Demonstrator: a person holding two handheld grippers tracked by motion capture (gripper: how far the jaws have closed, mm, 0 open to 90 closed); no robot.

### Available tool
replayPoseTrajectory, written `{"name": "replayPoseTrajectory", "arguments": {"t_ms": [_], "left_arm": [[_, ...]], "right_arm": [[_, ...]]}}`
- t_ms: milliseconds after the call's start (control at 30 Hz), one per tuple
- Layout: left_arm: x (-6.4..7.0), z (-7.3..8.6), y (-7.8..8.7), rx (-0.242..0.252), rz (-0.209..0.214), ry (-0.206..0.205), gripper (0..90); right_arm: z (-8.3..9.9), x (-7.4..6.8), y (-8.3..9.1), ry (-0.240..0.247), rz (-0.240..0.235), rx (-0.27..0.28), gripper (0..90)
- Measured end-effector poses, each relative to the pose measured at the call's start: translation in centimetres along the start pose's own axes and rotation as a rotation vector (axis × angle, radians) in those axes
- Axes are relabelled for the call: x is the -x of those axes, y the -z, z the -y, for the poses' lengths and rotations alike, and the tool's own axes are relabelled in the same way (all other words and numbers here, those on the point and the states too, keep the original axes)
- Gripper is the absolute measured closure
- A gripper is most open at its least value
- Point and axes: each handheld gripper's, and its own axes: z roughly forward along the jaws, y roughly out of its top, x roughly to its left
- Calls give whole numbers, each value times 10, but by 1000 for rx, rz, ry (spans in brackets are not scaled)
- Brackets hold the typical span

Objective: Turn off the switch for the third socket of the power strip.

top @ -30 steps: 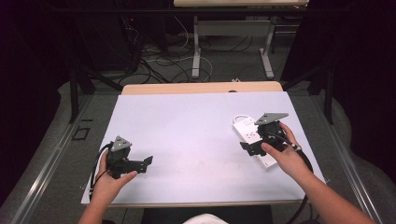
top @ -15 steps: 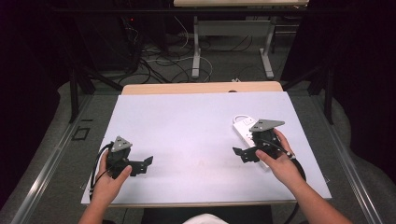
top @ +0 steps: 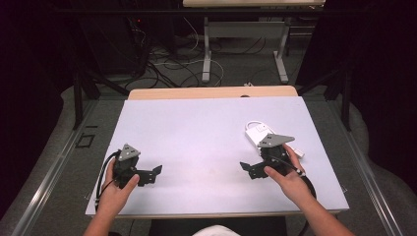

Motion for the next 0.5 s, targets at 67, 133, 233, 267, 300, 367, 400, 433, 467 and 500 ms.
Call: {"name": "replayPoseTrajectory", "arguments": {"t_ms": [67,133,233,267,300,367,400,433,467,500], "left_arm": [[1,0,-1,9,1,6,3],[1,0,0,4,4,1,3],[1,0,0,3,5,-1,3],[1,0,0,3,6,-1,3],[1,0,0,4,6,-1,3],[2,0,0,8,2,4,3],[2,0,0,8,2,3,3],[2,0,0,3,4,-1,3],[2,0,0,6,5,4,3],[2,0,-1,4,7,3,3]], "right_arm": [[2,-2,-2,1,-3,6,0],[4,-3,-3,-2,-9,3,0],[8,-5,-5,-5,-7,9,0],[9,-5,-7,-4,-6,23,0],[10,-5,-7,2,-14,11,0],[13,-6,-8,1,-4,26,0],[14,-7,-9,-1,-3,28,0],[15,-7,-10,0,-2,30,0],[16,-7,-10,0,-3,27,0],[18,-7,-11,4,1,28,0]]}}
